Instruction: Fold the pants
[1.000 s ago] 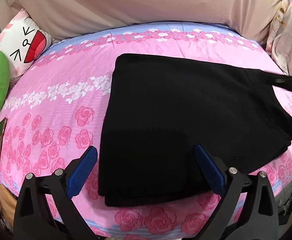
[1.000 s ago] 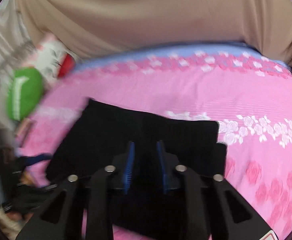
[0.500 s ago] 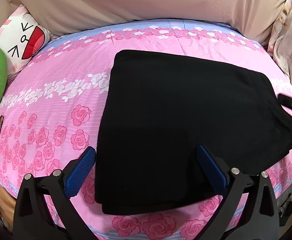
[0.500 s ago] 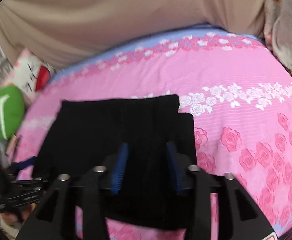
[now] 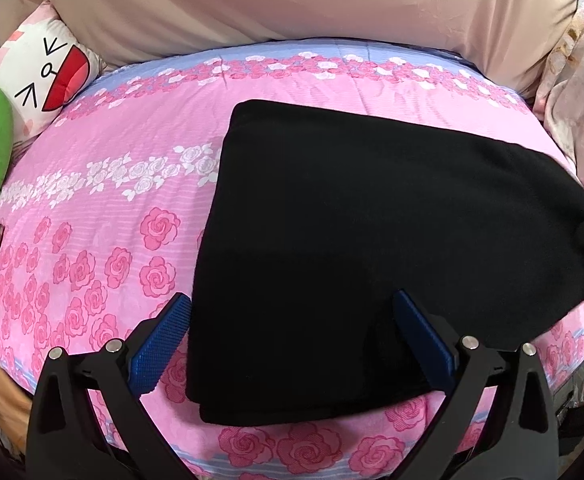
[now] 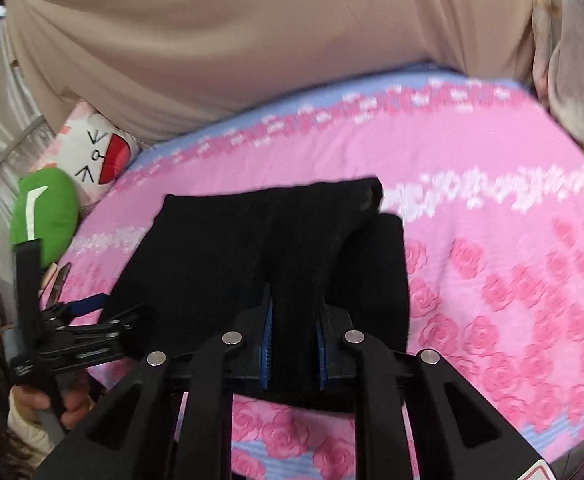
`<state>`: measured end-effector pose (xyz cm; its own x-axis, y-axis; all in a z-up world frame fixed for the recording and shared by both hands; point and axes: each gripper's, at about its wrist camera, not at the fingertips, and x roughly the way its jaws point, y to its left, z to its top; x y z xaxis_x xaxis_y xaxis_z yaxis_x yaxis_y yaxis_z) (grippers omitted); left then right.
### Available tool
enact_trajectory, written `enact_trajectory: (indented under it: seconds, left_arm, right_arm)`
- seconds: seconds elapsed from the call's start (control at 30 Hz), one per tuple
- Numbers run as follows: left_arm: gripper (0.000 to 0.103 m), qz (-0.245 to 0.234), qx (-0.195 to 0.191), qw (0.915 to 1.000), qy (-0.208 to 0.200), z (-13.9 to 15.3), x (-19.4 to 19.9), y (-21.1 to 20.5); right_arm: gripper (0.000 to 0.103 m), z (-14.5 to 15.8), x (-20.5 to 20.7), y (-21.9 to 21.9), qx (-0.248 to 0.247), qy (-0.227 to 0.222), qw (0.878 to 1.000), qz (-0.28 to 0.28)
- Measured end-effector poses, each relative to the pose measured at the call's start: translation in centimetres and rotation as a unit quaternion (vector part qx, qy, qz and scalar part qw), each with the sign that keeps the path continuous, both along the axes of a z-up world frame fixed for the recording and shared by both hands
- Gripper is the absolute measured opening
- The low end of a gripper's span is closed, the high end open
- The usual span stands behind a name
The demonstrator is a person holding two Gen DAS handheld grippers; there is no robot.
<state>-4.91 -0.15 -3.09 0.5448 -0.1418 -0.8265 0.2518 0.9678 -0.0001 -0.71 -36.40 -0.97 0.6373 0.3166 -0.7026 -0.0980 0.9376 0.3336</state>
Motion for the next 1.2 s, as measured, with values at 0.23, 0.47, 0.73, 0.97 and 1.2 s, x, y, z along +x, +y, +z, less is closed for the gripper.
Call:
enact_trajectory:
  seconds: [0.23,0.47,0.73,0.97,1.2]
  left_arm:
    - [0.098,-0.002,0.006,1.0,-0.002,-0.5,0.0,-0.5]
    - [0.098,-0.003,-0.046,0.9983,0.036,-0.7,0.0,1.0]
    - [0.098,-0.007,-0.062,0.9969,0.049,-1.1,-0.2,1.2]
    - [0.098,-0.008,-0.088,0.9941,0.063,-0.9,0.7,1.5]
    - [0.098,-0.009,-0.151,0.9843,0.091,-1.1,2.4,2.2]
  right_arm:
    - [0.041,-4.5,0.2,-2.2,0.03,0.048,0.998,-0.038]
    - [0.082,-3.4,-0.4,-2.6,-0.005,0.052,0.997,-0.059]
    - [0.085,-6.4,-0.8,-2.8,0.09,0.094,0.99,-0.055]
    - [0.086,-6.5,0.1,-2.3,0.102,0.098,0.989,-0.052]
    - [0.088,-6.7,1.1,-2.2,0.108,0.101,0.988,-0.051]
